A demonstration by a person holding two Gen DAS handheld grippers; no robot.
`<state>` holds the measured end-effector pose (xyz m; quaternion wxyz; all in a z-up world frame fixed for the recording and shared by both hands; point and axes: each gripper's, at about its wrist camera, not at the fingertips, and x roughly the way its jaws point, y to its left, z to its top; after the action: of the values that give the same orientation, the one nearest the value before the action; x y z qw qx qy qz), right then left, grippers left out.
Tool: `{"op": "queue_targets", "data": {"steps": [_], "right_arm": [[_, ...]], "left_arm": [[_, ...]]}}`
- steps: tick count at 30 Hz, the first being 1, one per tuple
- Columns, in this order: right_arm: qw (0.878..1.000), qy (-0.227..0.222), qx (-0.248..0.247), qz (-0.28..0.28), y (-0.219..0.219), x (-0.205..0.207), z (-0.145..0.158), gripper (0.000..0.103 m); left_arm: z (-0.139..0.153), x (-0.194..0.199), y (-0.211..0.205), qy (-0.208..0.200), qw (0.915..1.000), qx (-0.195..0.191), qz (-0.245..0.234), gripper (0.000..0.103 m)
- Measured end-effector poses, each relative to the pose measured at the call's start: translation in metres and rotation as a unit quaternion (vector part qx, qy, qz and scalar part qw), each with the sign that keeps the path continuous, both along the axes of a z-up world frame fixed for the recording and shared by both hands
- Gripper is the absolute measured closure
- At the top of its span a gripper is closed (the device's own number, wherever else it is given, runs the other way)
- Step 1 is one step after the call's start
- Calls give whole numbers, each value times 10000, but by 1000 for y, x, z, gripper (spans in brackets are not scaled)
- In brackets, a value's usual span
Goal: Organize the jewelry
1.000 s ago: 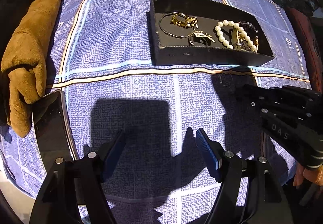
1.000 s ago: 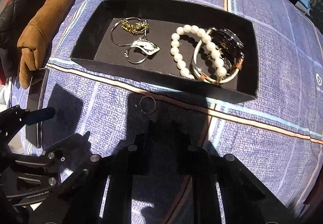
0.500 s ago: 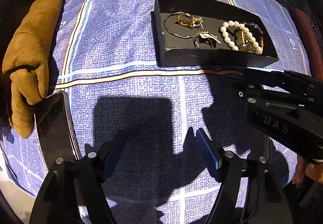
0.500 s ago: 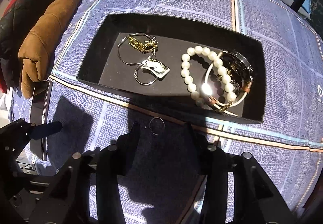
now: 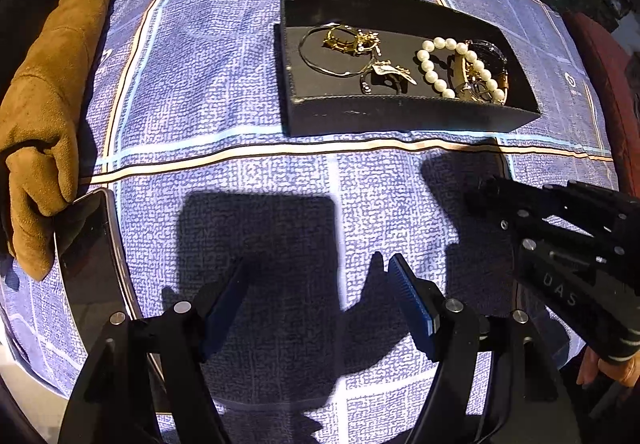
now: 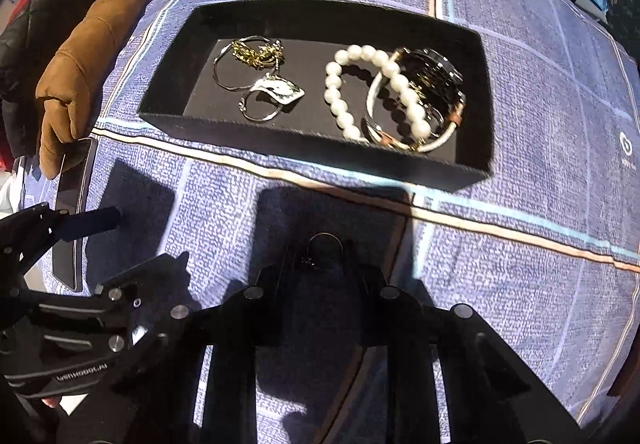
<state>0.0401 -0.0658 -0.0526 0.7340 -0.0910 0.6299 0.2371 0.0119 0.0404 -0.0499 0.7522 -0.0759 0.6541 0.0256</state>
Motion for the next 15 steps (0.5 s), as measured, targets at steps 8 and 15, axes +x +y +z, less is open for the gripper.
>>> {"op": "queue_targets", "data": {"steps": [8,15], "right_arm": [[9999,55,68,-110,-22,-16,5,80],[9999,2,153,-9,-21,-19,15,80]], "left_arm": [[-8,28,-33,-30,9995,-59,-323,57],[-10,44,-44,-53,9993,-77,-371,91]]}}
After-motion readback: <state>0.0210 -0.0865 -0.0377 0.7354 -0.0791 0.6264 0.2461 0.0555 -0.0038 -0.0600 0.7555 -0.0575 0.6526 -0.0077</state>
